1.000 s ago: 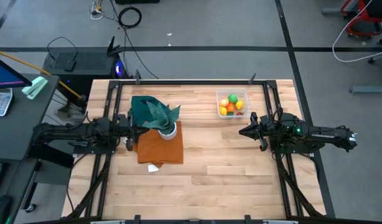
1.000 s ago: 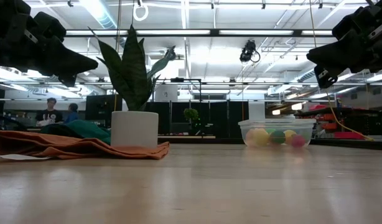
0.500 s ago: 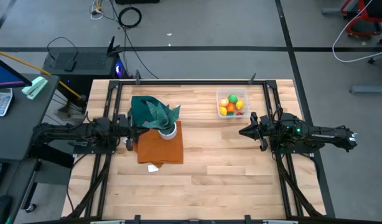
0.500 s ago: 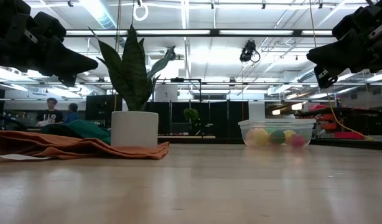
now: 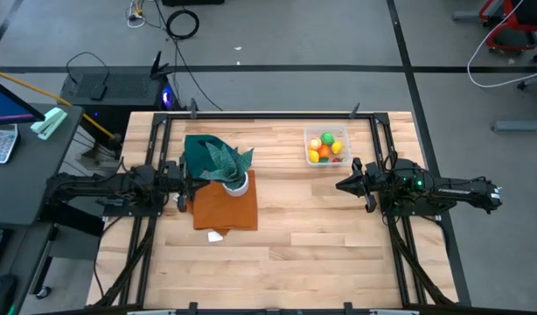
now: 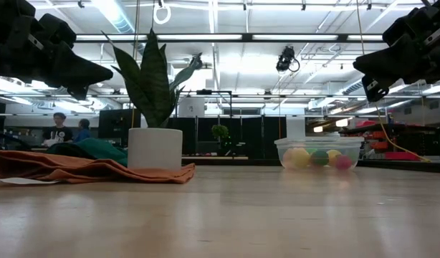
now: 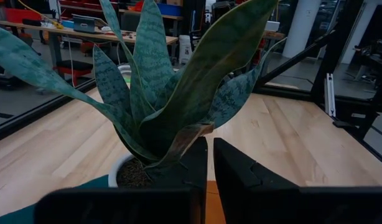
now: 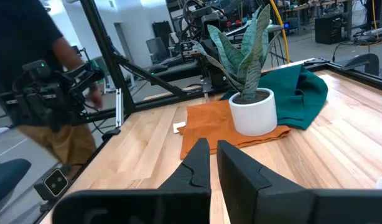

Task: Pick and placing Produce into tupperware
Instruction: Return to Home Position

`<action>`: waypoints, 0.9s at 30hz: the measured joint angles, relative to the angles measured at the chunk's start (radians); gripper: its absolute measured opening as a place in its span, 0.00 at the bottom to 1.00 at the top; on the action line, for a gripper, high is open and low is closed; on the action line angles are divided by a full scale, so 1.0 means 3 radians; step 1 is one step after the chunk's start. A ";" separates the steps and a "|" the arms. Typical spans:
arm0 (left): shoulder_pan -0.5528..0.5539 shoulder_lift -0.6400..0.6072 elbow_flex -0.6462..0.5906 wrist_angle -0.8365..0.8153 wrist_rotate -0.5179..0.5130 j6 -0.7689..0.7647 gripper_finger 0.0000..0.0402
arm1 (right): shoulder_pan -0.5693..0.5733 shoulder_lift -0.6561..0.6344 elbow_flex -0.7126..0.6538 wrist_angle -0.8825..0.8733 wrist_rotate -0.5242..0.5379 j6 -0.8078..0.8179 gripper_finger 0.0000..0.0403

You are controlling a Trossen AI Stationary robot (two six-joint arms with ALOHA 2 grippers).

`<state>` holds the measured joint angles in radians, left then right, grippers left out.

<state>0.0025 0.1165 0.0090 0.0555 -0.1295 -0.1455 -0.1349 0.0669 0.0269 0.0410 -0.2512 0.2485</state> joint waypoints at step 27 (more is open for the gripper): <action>0.0000 0.0000 0.0000 0.0000 -0.0001 0.0000 0.07 | 0.0001 0.0000 0.0000 0.0000 0.0000 0.0000 0.00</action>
<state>0.0025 0.1166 0.0090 0.0555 -0.1299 -0.1455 -0.1345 0.0669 0.0269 0.0411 -0.2512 0.2485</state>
